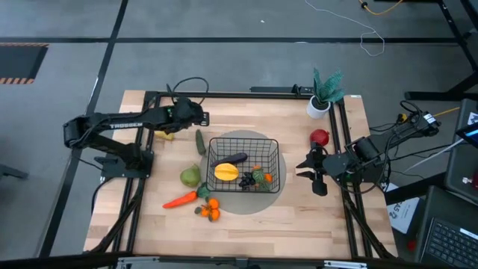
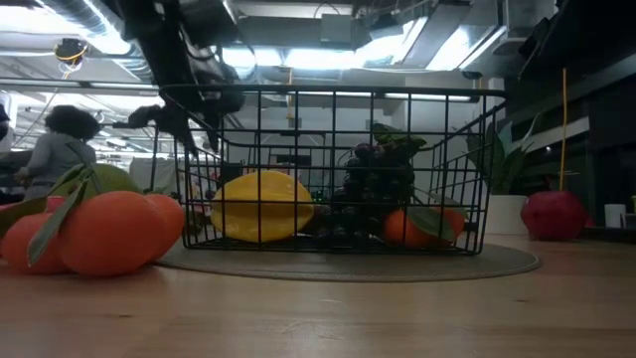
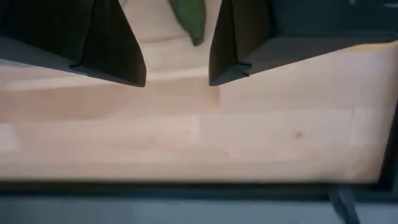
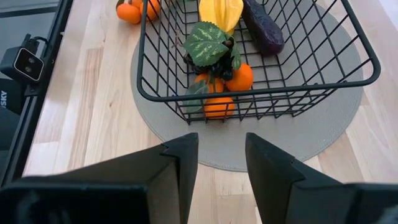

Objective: Build produce basket
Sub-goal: Put the green chili pepper into the black wire basket

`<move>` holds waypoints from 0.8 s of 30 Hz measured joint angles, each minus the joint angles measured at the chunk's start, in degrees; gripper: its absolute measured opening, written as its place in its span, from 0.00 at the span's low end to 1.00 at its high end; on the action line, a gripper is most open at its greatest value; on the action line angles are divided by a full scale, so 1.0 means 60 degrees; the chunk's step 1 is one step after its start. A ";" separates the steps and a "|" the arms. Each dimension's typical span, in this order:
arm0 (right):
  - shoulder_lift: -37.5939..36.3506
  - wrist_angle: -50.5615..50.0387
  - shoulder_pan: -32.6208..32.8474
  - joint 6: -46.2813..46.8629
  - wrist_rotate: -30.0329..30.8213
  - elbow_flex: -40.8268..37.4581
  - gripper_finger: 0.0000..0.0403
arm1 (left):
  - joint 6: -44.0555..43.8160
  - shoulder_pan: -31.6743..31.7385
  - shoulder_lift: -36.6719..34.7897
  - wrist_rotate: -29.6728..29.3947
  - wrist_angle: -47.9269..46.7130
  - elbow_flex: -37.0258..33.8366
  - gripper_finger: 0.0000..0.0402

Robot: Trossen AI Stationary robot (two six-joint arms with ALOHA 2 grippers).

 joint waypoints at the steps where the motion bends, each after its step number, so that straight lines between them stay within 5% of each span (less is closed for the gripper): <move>1: 0.0000 0.0003 -0.0004 0.0000 0.0002 0.0000 0.31 | -0.0171 0.0000 0.0163 0.0012 -0.0032 0.0000 0.43; 9: 0.0000 -0.0033 0.0000 0.0000 0.0000 0.0000 0.31 | -0.2046 0.0069 0.1421 0.0519 -0.0053 0.0000 0.49; 24: 0.0000 -0.0032 -0.0001 -0.0002 -0.0076 0.0000 0.31 | -0.3161 0.0408 0.3280 0.2426 -0.0001 0.0000 0.49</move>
